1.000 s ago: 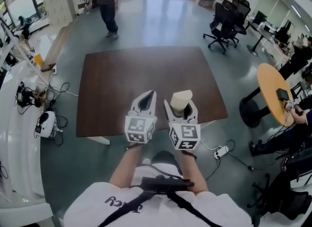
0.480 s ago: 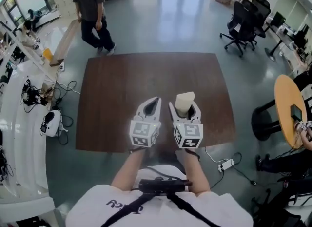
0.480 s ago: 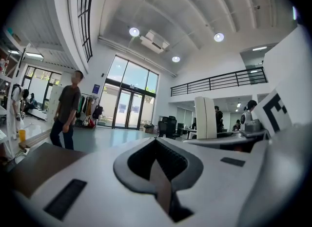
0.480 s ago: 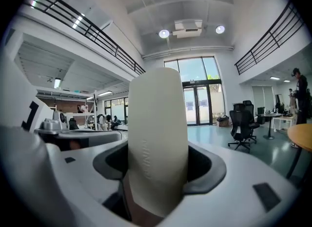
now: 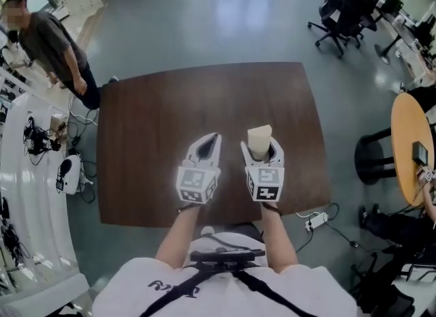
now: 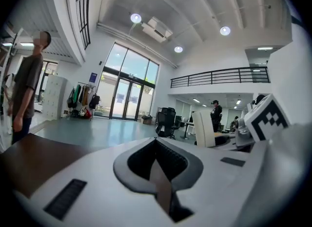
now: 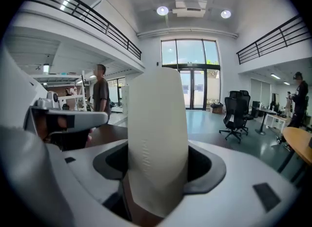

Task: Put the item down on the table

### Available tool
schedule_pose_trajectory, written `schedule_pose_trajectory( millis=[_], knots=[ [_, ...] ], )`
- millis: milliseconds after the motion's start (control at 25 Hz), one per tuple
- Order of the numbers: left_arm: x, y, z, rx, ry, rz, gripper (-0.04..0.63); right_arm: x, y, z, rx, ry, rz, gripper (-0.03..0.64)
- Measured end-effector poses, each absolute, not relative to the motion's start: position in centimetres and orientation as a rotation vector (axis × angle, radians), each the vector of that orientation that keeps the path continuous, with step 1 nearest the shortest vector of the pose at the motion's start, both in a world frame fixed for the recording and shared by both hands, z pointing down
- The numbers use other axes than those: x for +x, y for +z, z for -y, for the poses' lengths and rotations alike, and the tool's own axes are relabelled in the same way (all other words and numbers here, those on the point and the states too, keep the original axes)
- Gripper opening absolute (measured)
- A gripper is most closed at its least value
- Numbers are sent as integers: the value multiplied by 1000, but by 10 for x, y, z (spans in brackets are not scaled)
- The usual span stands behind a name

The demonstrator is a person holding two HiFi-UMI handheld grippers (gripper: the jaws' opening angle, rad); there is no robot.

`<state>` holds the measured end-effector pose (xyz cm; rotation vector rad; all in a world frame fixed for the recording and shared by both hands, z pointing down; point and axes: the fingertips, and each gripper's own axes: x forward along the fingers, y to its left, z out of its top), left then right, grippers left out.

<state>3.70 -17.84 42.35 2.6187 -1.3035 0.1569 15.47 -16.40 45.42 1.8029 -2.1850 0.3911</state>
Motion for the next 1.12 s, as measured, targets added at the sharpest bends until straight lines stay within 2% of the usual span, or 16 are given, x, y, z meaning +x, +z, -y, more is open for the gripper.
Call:
schedule_pose_trajectory(
  millis=[320, 600, 1120],
  knots=[
    [69, 471, 217, 2580, 234, 1229, 12, 189, 529, 212, 1617, 562, 2119, 321],
    [71, 515, 239, 2514, 297, 1205, 12, 212, 598, 249, 1357, 538, 1994, 321],
    [77, 574, 260, 2465, 393, 1168, 12, 190, 684, 299, 578, -25, 1909, 321]
  ],
)
